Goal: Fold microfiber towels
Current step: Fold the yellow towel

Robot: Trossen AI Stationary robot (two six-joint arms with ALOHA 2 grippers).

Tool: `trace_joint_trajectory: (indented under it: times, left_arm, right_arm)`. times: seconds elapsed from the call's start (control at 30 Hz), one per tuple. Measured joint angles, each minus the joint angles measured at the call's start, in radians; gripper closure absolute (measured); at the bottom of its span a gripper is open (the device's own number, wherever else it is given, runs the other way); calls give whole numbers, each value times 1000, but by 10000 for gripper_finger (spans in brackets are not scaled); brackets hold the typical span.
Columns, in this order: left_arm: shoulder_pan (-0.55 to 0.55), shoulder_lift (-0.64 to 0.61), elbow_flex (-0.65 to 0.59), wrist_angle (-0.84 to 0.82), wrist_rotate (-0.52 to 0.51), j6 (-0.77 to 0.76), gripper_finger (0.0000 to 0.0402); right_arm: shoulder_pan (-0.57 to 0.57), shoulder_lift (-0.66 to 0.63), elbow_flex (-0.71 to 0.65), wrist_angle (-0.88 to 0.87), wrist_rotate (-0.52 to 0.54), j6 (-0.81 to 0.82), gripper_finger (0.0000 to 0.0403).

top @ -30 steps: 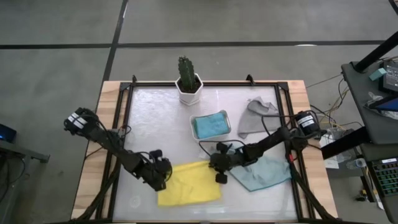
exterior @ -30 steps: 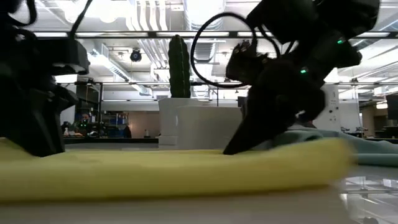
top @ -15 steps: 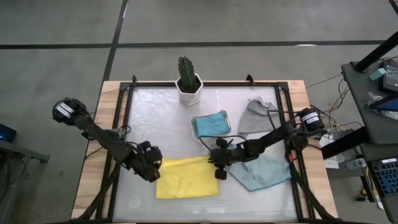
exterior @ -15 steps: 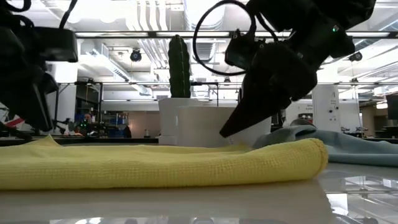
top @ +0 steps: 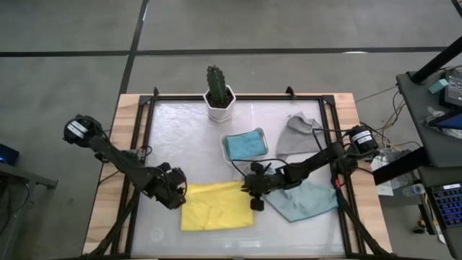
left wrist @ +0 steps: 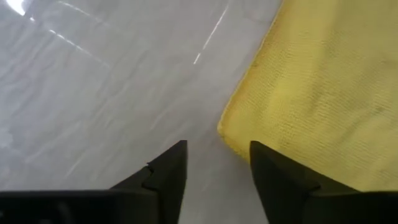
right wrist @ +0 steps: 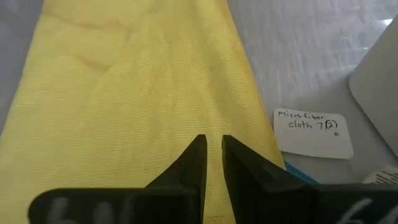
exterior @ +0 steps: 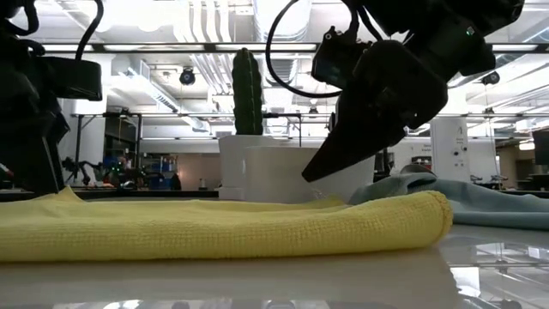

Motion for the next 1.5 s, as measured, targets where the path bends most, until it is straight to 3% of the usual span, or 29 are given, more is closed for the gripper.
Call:
trace_joint_trajectory:
  times: [0.17,0.33,0.5,0.7,1.03,1.3,1.5]
  left_arm:
    - [0,27,0,34,-2,13,187]
    - [0,80,0,126,-3,63,182]
    - [0,140,7,218,-6,114,234]
    - [0,168,34,225,-9,158,384]
    - [-19,123,62,224,9,256,400]
    - [-47,86,100,225,10,362,401]
    - [-56,86,114,224,10,379,401]
  right_arm:
    - [0,0,0,10,0,0,360]
    - [0,0,0,10,0,0,360]
    - [0,0,0,10,1,2,360]
    - [0,0,0,9,-32,54,359]
    - [0,-55,0,-103,-74,102,296]
    - [-1,-98,-2,-221,20,95,236]
    - [-2,-89,-12,-220,64,95,223]
